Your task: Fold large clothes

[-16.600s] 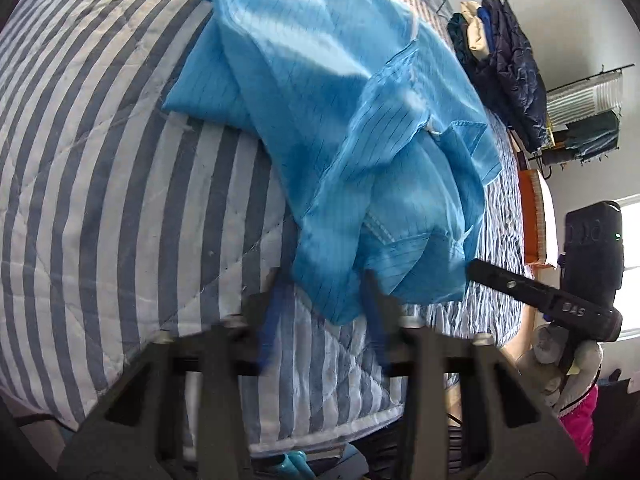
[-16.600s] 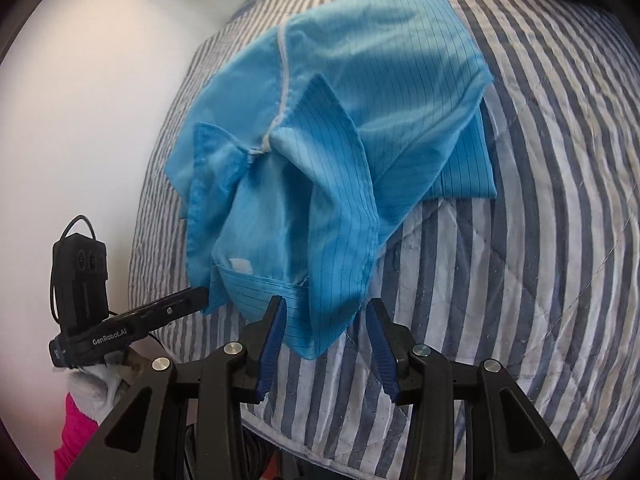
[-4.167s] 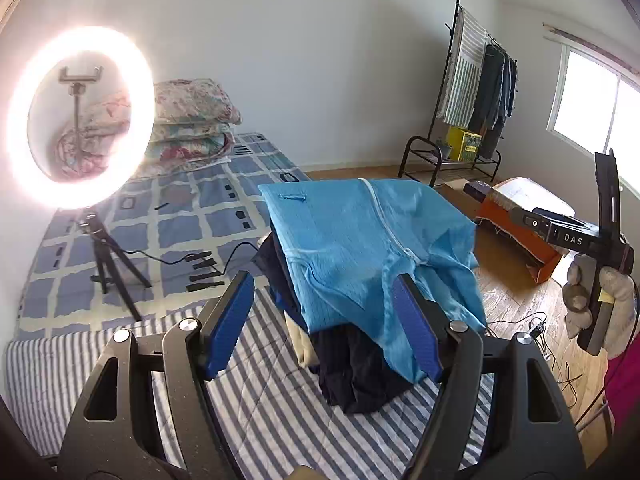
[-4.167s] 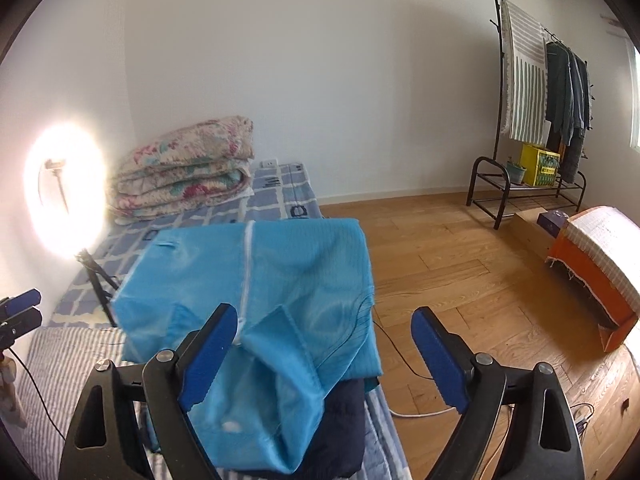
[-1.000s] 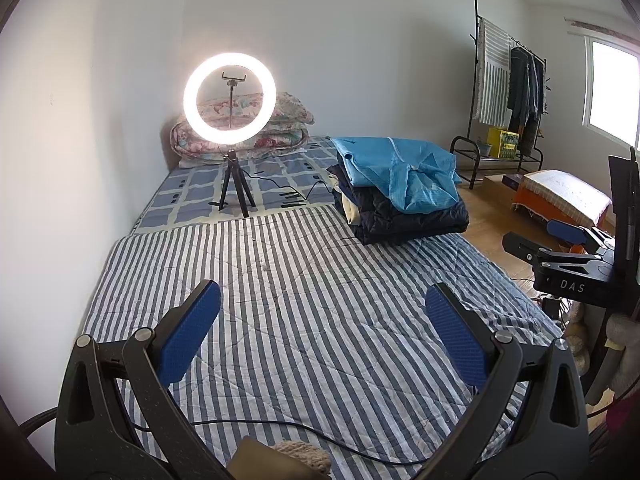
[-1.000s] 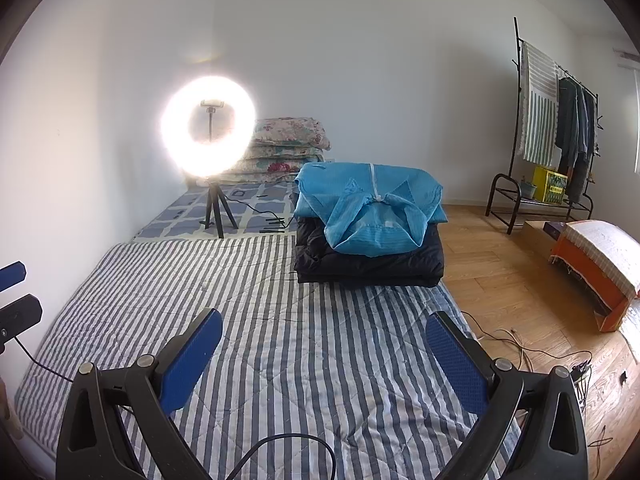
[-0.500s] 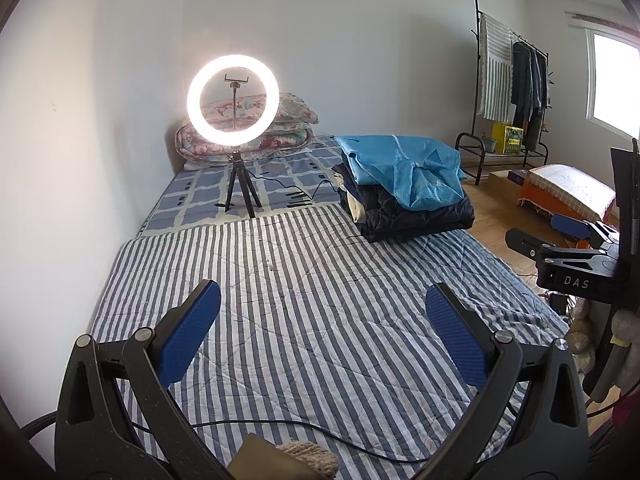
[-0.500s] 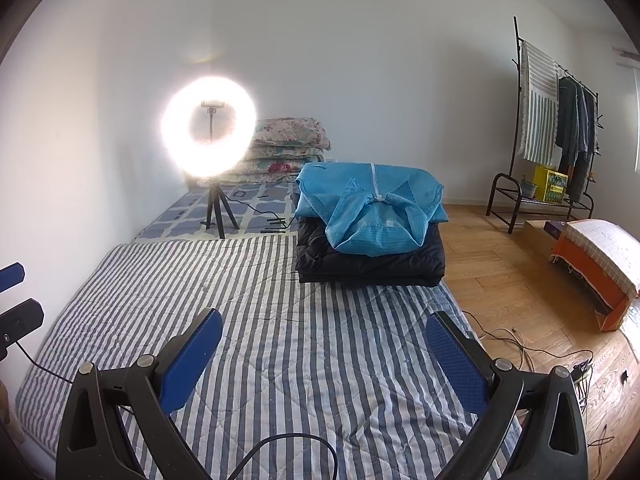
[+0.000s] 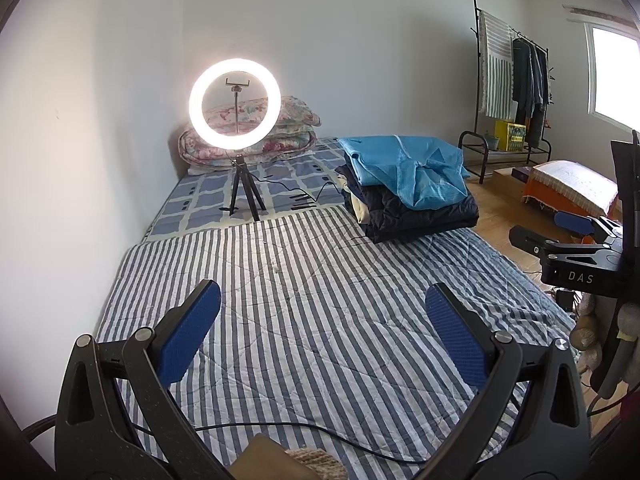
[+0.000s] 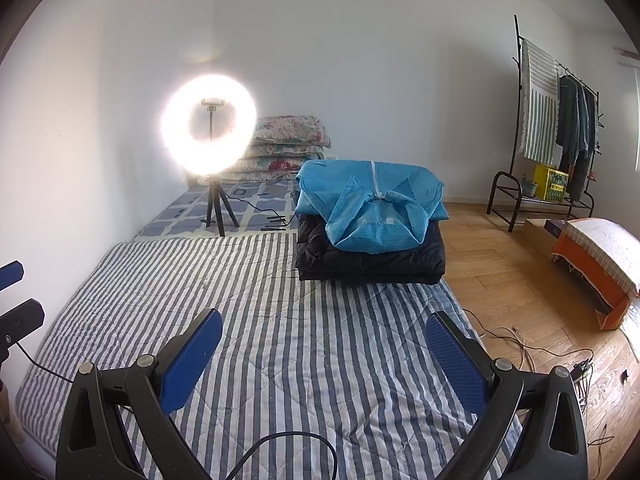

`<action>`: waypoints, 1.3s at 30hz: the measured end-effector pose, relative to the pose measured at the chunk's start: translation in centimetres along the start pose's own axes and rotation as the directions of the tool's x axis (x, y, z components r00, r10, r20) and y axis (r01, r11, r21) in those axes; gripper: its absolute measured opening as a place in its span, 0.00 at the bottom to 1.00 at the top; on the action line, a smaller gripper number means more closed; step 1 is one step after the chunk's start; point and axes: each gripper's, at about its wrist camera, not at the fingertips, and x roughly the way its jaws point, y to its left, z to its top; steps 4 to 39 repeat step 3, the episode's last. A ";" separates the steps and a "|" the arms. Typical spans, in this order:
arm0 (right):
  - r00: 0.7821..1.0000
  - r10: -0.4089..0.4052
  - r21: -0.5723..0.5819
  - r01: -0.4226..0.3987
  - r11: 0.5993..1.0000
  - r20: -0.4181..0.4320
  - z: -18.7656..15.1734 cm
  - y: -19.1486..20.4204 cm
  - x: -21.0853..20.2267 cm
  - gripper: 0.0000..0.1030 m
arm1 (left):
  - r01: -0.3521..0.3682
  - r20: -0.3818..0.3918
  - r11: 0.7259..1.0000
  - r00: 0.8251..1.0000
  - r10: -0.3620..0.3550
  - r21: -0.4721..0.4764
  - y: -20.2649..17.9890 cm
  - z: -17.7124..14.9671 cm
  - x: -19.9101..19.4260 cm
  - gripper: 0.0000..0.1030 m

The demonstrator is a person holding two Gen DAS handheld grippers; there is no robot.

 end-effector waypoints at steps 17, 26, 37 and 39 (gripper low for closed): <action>1.000 0.001 0.002 -0.001 1.000 -0.002 0.0 0.0 0.1 1.00 | -0.002 0.003 1.000 1.000 0.002 0.001 0.0 -0.1 0.0 1.00; 1.000 0.001 0.002 -0.001 1.000 -0.002 0.0 0.0 0.1 1.00 | -0.002 0.003 1.000 1.000 0.002 0.001 0.0 -0.1 0.0 1.00; 1.000 0.001 0.002 -0.001 1.000 -0.002 0.0 0.0 0.1 1.00 | -0.002 0.003 1.000 1.000 0.002 0.001 0.0 -0.1 0.0 1.00; 1.000 0.001 0.002 -0.001 1.000 -0.002 0.0 0.0 0.1 1.00 | -0.002 0.003 1.000 1.000 0.002 0.001 0.0 -0.1 0.0 1.00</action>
